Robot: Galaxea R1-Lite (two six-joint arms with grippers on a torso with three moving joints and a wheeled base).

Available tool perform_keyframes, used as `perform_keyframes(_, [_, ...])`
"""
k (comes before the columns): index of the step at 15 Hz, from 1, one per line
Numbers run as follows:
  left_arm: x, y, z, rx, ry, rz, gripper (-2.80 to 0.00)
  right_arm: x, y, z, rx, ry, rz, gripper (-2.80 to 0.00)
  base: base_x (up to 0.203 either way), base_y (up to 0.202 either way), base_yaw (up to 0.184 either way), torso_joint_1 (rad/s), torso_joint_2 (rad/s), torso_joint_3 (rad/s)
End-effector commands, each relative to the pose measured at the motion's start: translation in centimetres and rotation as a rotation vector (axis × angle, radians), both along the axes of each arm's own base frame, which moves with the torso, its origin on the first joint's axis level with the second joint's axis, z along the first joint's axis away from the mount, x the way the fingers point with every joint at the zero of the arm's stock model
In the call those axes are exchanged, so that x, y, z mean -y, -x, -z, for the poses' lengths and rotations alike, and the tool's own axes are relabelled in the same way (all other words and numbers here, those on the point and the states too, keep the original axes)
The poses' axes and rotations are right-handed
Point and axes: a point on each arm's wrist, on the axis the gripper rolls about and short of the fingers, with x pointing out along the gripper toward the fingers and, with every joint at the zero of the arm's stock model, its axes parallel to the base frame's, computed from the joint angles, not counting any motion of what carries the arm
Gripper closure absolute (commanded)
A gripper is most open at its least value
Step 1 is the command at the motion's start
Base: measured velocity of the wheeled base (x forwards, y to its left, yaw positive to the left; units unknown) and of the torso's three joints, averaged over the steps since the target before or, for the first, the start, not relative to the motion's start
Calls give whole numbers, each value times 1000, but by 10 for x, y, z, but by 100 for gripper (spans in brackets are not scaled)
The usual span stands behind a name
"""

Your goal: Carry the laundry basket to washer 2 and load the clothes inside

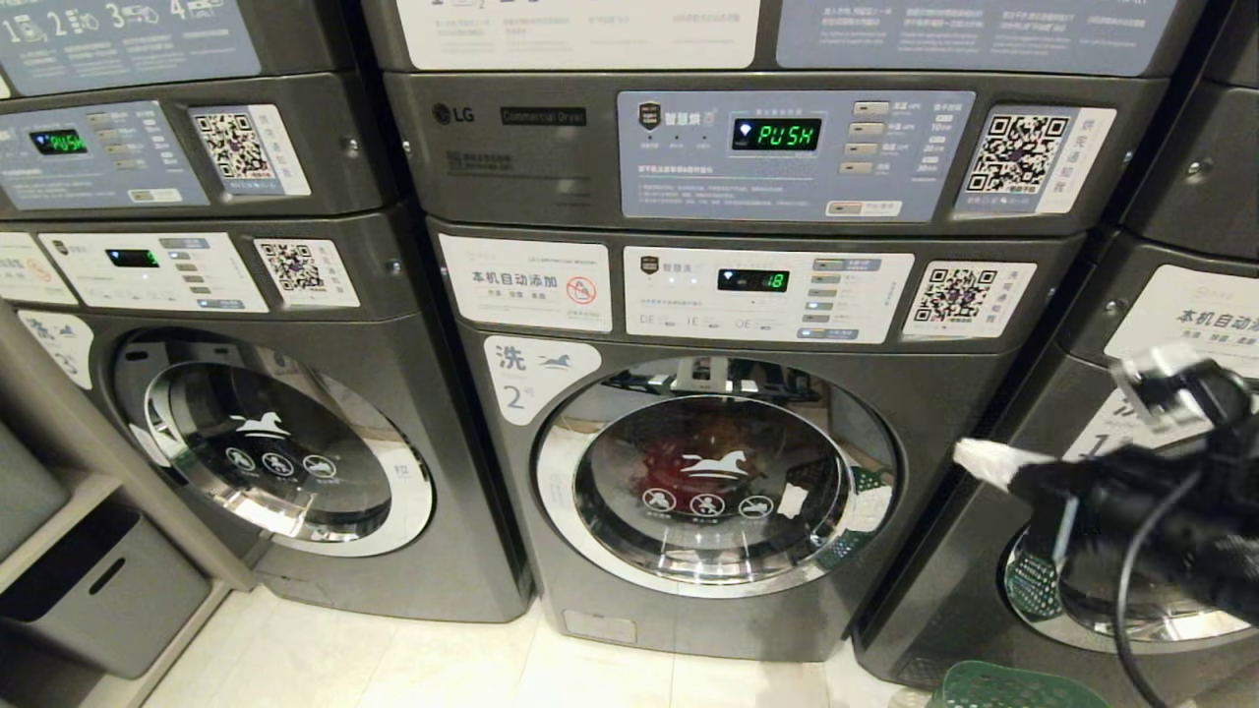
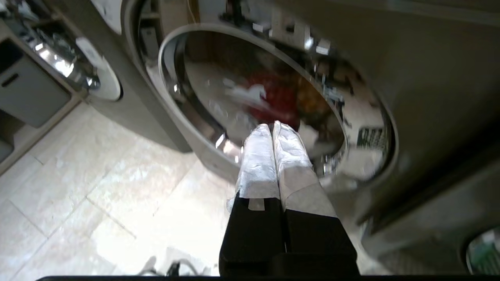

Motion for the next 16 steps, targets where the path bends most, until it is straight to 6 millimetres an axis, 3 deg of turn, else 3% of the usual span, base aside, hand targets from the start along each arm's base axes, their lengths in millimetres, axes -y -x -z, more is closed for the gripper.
perform_keyframes(1, [0, 0, 2, -6, 0, 0, 0, 16, 70, 17, 48, -3, 6, 0, 0, 0, 0, 0, 0, 0])
perform_keyframes(5, [0, 0, 2, -6, 0, 1, 0, 36, 143, 54, 9, 21, 76, 0, 0, 0, 0, 0, 0, 0])
perform_keyframes(7, [0, 0, 2, -6, 0, 1, 0, 41, 169, 76, -112, 55, 126, 0, 0, 0, 0, 0, 0, 0])
perform_keyframes(9, [0, 0, 2, -6, 0, 0, 0, 43, 184, 85, -124, 89, 185, 0, 0, 0, 0, 0, 0, 0])
perform_keyframes(13, [0, 0, 2, -6, 0, 0, 0, 43, 209, 87, 181, 147, 237, 0, 0, 0, 0, 0, 0, 0])
perform_keyframes(16, [0, 0, 2, -6, 0, 0, 0, 46, 210, 95, 272, 212, 352, 0, 0, 0, 0, 0, 0, 0])
